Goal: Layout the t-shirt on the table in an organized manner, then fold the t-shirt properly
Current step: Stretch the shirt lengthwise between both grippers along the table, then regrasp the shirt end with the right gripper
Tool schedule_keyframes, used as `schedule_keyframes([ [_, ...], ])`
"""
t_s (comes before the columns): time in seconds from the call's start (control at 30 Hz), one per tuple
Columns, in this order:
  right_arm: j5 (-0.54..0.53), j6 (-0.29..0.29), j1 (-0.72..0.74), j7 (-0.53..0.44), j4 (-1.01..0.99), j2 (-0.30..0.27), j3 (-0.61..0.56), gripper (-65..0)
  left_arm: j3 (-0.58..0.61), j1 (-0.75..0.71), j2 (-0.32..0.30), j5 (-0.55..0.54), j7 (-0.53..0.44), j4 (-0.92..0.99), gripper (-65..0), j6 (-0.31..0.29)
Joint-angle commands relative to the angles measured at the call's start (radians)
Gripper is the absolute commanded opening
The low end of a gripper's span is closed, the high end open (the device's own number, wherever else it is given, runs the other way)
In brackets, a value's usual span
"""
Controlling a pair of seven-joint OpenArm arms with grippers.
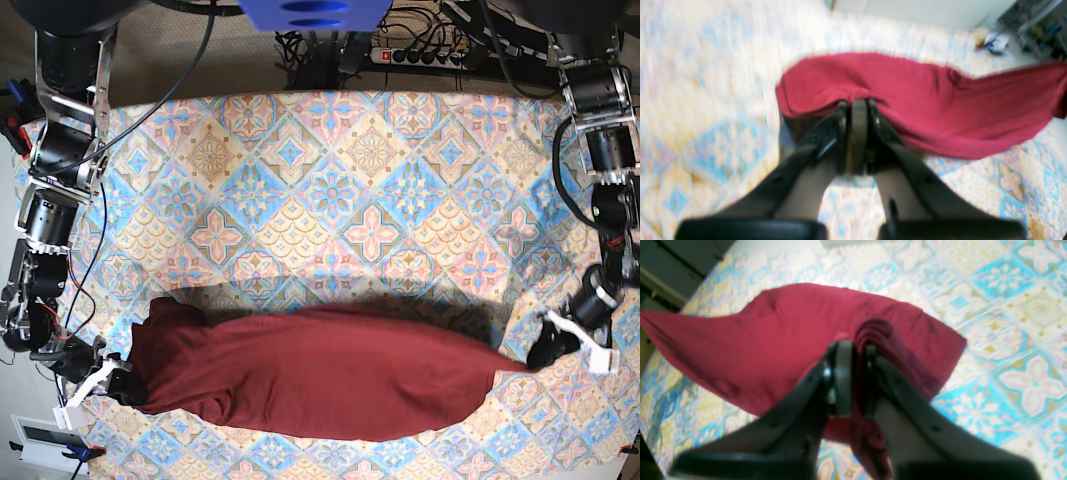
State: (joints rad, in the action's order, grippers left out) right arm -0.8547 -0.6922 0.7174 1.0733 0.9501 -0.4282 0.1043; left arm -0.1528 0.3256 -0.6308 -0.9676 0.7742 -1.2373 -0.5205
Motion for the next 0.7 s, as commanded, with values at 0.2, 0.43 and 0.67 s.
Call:
schedule_keyframes([
  [0.2, 0.055, -0.006, -0.031, -0.028, 0.022, -0.016, 0.002, -33.7, -0.069, -0.015, -0.004, -0.026, -0.051, -0.022, -65.0, -0.005],
  [0.43, 0.191, -0.006, -0.180, 0.061, 0.178, -0.022, -0.002, -34.7, -0.069, -0.016, -0.001, -0.024, -0.052, -0.022, -65.0, -0.005],
  [0.67, 0.417, -0.006, -0.348, -0.043, 0.271, -0.010, -0.059, -34.5, -0.070, -0.016, -0.001, -0.024, -0.052, -0.022, -65.0, -0.005],
])
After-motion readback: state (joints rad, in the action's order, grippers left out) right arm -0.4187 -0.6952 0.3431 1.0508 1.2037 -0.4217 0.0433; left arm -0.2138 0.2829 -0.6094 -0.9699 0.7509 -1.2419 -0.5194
